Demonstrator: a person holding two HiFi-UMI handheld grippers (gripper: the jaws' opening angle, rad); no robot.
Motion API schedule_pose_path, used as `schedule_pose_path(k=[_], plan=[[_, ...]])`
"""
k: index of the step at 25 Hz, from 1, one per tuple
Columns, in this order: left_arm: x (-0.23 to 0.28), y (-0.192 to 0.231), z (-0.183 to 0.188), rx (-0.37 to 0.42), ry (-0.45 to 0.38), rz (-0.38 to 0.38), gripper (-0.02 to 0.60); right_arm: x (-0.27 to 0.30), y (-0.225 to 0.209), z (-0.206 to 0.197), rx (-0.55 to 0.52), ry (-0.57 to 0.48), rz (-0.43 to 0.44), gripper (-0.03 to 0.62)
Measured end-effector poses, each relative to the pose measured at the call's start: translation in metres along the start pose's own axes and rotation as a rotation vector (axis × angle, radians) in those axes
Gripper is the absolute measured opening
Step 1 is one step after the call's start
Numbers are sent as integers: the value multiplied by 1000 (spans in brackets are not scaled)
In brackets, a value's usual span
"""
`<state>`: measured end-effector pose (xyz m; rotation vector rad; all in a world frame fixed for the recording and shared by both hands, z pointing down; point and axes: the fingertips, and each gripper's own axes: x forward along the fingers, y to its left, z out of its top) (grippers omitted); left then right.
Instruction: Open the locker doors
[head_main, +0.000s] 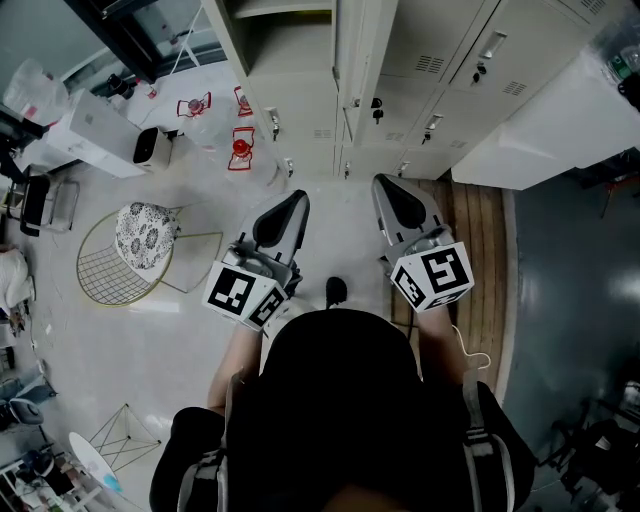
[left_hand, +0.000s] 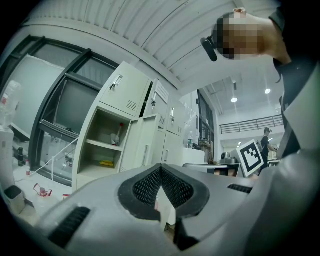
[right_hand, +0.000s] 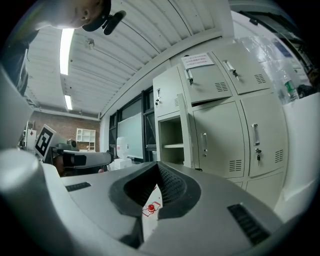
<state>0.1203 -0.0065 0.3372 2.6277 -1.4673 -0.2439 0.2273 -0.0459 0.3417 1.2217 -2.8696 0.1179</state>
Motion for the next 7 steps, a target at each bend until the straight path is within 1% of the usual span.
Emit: schedule_pose_path(k=[7], plan=[[1, 1, -2, 1, -2, 2, 17, 3, -2, -2, -16, 7, 1, 5]])
